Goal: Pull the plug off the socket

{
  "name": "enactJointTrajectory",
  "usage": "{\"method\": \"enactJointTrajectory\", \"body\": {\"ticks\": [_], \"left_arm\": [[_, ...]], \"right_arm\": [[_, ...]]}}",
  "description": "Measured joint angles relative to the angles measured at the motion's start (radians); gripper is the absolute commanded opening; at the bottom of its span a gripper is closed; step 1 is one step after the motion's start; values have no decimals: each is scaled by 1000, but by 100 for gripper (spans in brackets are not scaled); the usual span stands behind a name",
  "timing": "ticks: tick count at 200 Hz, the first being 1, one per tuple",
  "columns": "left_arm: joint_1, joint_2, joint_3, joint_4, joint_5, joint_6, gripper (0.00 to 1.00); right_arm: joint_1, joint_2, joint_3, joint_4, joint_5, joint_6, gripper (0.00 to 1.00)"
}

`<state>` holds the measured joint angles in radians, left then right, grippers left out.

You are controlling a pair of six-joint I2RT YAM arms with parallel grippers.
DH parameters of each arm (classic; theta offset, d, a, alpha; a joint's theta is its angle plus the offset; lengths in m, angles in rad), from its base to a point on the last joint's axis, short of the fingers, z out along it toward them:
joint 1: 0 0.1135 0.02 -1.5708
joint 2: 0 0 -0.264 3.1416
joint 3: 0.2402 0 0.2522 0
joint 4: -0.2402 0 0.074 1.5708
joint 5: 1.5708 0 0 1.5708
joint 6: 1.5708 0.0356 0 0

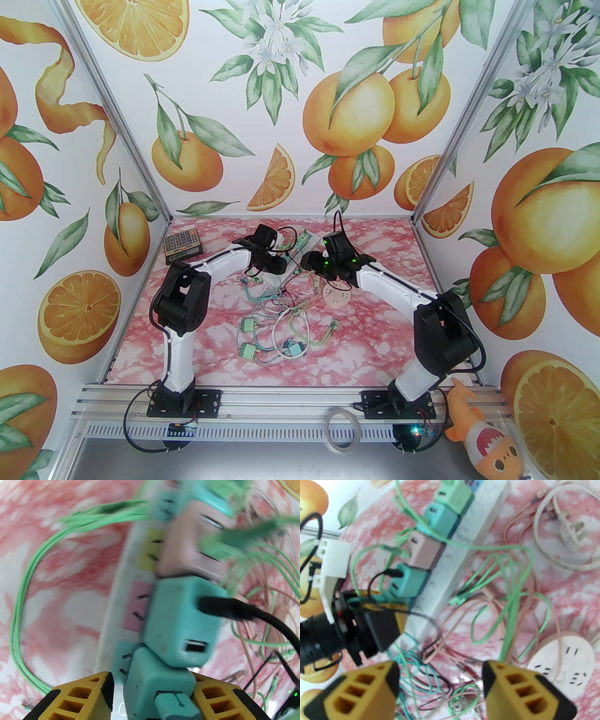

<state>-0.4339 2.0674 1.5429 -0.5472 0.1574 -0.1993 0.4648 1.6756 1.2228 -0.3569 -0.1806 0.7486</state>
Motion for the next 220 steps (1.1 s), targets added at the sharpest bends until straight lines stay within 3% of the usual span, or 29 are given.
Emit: {"method": "enactJointTrajectory", "body": {"ticks": [35,63,133,171,220], "left_arm": [[27,0,0,-2,15,-10,49],[23,4,6,-7,22,-16,48],[-26,9,11,-14,53,-68,48],[-59,9,16,-20,47,-70,50],[-57,9,38,-48,51,-51,50]], "right_arm": [[-2,6,70,-5,-5,-3,62],[-2,53,113,54,-43,40,56],[-2,201,84,172,-119,178,50],[-3,215,27,223,-127,222,37],[-17,250,-24,325,-164,287,43]]}}
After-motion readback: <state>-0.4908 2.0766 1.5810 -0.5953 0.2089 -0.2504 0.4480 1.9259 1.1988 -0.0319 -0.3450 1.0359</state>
